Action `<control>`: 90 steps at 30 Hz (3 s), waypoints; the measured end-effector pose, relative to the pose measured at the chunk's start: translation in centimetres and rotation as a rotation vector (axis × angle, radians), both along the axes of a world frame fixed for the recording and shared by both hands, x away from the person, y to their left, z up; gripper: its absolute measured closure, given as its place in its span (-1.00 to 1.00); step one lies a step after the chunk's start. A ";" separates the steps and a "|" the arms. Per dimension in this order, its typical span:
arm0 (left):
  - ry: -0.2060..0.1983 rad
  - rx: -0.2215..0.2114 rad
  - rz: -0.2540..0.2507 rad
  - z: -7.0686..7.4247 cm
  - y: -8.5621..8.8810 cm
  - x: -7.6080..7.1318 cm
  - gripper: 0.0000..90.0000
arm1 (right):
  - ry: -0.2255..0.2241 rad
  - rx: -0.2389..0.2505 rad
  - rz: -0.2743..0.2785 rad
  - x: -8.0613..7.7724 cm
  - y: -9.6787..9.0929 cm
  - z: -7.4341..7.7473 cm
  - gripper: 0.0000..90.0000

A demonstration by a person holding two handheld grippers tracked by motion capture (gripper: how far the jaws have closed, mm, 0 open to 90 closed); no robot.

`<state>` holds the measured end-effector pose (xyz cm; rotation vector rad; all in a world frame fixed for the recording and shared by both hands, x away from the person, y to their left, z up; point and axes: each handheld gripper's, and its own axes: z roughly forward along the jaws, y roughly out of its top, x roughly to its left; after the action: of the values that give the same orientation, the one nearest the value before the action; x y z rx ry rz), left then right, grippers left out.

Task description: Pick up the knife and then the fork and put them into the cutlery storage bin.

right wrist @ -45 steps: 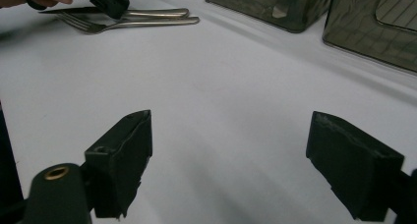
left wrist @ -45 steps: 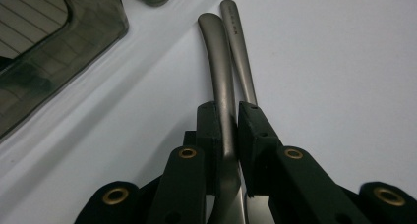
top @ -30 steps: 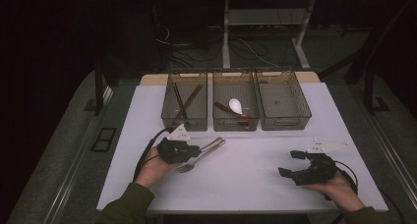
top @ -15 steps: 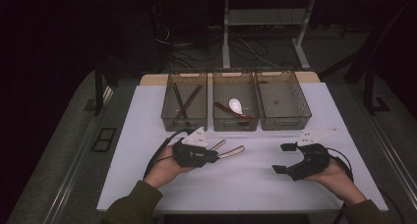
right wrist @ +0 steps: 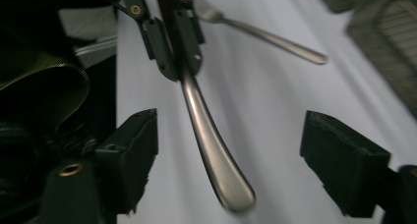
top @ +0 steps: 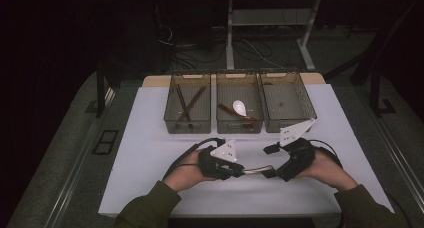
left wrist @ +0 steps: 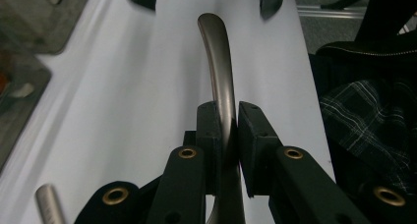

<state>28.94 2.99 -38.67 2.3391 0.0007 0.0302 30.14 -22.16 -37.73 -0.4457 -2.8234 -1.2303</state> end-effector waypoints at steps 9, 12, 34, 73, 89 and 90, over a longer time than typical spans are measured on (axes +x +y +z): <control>-0.007 0.025 -0.055 -0.1 -1.6 -0.3 0.76 | 0.101 -0.106 0.153 0.7 2.5 -1.7 -0.01; -0.007 0.031 -0.064 -0.1 -1.8 -0.5 0.76 | 0.130 -0.129 0.174 0.6 2.8 -1.9 0.17; -0.035 0.076 -0.093 -0.7 -2.6 -0.7 0.77 | 0.070 -0.168 0.279 0.2 3.6 -2.4 0.84; 0.038 -0.180 0.538 -3.0 11.7 -1.8 -0.54 | -0.058 -0.075 -0.348 5.3 -7.2 1.3 0.84; 0.014 -0.185 0.614 -3.9 12.9 -2.3 -1.00 | -0.038 -0.138 -0.701 13.2 -10.2 2.4 0.84; 0.016 -0.182 0.613 -3.9 12.9 -2.3 -1.00 | -0.026 -0.145 -0.719 13.6 -10.3 2.2 0.84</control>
<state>26.63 15.91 -42.54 2.0744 0.6972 0.3012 43.74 -32.42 -35.49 -1.5575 -2.8655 -1.0824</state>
